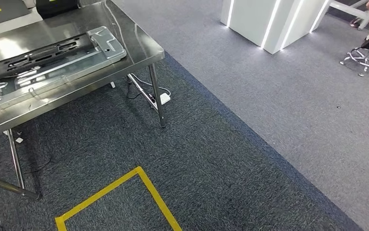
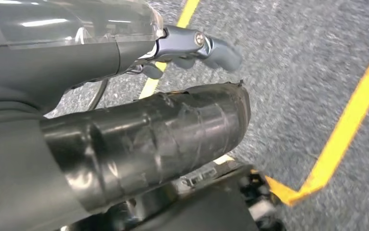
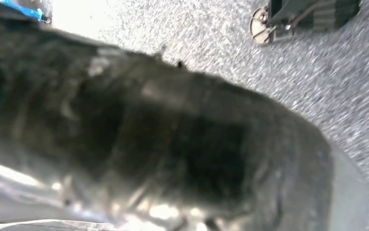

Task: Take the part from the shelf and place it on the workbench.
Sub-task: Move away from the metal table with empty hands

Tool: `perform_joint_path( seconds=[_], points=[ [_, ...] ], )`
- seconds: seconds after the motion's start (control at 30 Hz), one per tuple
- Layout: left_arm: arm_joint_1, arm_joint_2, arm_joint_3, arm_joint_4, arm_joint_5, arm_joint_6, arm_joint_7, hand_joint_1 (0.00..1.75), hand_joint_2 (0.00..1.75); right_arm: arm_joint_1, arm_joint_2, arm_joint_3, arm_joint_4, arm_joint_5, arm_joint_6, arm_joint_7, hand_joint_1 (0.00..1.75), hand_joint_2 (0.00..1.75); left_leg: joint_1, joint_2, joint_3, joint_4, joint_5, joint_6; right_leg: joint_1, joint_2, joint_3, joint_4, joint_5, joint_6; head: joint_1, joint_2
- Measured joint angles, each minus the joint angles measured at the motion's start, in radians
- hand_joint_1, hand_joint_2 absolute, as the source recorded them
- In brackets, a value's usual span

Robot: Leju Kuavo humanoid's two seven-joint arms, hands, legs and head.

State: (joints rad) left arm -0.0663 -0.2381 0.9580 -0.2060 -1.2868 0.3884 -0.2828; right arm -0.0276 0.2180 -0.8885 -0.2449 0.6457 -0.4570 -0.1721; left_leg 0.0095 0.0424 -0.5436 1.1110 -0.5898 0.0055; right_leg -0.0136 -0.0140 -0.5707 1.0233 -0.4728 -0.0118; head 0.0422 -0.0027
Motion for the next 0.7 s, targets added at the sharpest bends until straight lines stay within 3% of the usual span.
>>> perform_joint_path(
  seconds=[0.07,0.1,0.13,0.2,0.27,0.33,0.4,0.47,0.53,0.6,0.63,0.7],
  points=[
    [0.004,-0.001,0.001,0.0,0.0,0.0,0.001,0.0,0.0,-0.002,0.0,0.0,0.0,0.001,0.0,0.002,0.0,0.0,0.001,-0.029,-0.062,0.132,-0.06,-0.001,0.004,0.022,-0.004,0.0,0.002,-0.006,0.0,0.0],
    [0.006,-0.001,0.001,0.0,0.0,0.0,0.001,0.0,0.0,-0.001,0.0,0.0,0.0,0.001,0.0,0.002,0.0,0.0,0.001,-0.033,-0.086,0.178,-0.071,0.001,0.006,0.035,-0.004,0.001,0.003,-0.007,0.0,0.0],
    [0.008,-0.001,0.002,0.0,0.0,0.0,0.002,0.0,0.0,-0.001,0.0,0.0,0.0,0.001,0.0,0.003,0.0,0.0,0.001,-0.034,-0.093,0.188,-0.06,0.003,0.007,0.048,-0.004,0.001,0.003,-0.007,0.0,0.0],
    [0.008,0.0,0.005,0.0,0.002,0.0,0.001,0.0,0.0,0.0,0.0,0.001,0.0,0.003,0.0,0.003,0.0,0.0,0.0,-0.049,-0.056,0.096,0.013,0.013,0.008,0.077,0.0,0.002,0.003,-0.007,0.0,0.0],
    [0.008,0.0,0.008,0.0,0.004,0.0,0.0,0.0,0.0,-0.001,0.002,0.002,0.0,0.006,0.001,0.004,0.0,0.0,0.001,-0.103,-0.002,-0.038,0.075,0.022,0.008,0.102,-0.002,0.005,0.005,-0.003,0.0,0.0],
    [0.008,0.0,0.011,0.0,0.004,0.0,-0.001,0.0,0.0,-0.003,0.003,0.003,0.0,0.008,0.001,0.005,0.0,0.0,-0.001,-0.136,0.015,-0.09,0.086,0.025,0.005,0.122,-0.01,0.006,0.009,0.008,0.0,0.0],
    [0.007,0.0,0.014,0.0,0.004,0.0,0.0,0.0,0.0,-0.002,0.004,0.004,0.001,0.012,0.0,0.005,0.0,0.0,-0.002,-0.116,0.018,-0.098,0.092,0.031,0.001,0.139,-0.017,0.006,0.013,0.021,0.0,0.0],
    [0.007,-0.001,0.015,0.0,0.004,0.0,0.0,0.0,0.0,0.0,0.004,0.004,0.001,0.014,0.0,0.006,0.0,0.0,0.0,-0.088,0.024,-0.112,0.103,0.042,0.003,0.1,-0.033,0.037,-0.009,0.031,0.002,0.0],
    [0.009,-0.002,0.015,0.0,0.004,-0.001,0.0,0.0,0.0,-0.001,0.004,0.004,0.001,0.016,0.0,0.007,0.0,0.0,-0.002,-0.057,0.026,-0.119,0.107,0.051,0.005,0.043,-0.076,0.131,-0.068,0.038,0.003,0.0],
    [0.011,-0.001,0.017,0.0,0.004,-0.001,0.0,0.0,0.0,-0.002,0.004,0.004,0.001,0.017,-0.001,0.008,0.0,0.0,-0.004,-0.024,0.025,-0.118,0.105,0.054,-0.001,0.029,-0.122,0.233,-0.112,0.046,0.003,0.0],
    [0.012,-0.001,0.017,0.0,0.004,-0.001,0.001,0.0,0.0,-0.002,0.004,0.004,0.001,0.018,-0.001,0.008,0.0,0.0,-0.005,-0.008,0.025,-0.117,0.104,0.054,-0.004,0.025,-0.129,0.251,-0.111,0.05,0.003,0.0],
    [0.01,-0.001,0.017,0.0,0.004,-0.001,0.002,0.0,0.0,0.0,0.004,0.004,0.001,0.018,-0.001,0.01,0.0,0.0,-0.004,0.017,0.025,-0.113,0.099,0.05,-0.011,0.01,-0.087,0.182,-0.062,0.056,0.003,0.0]
  ],
)
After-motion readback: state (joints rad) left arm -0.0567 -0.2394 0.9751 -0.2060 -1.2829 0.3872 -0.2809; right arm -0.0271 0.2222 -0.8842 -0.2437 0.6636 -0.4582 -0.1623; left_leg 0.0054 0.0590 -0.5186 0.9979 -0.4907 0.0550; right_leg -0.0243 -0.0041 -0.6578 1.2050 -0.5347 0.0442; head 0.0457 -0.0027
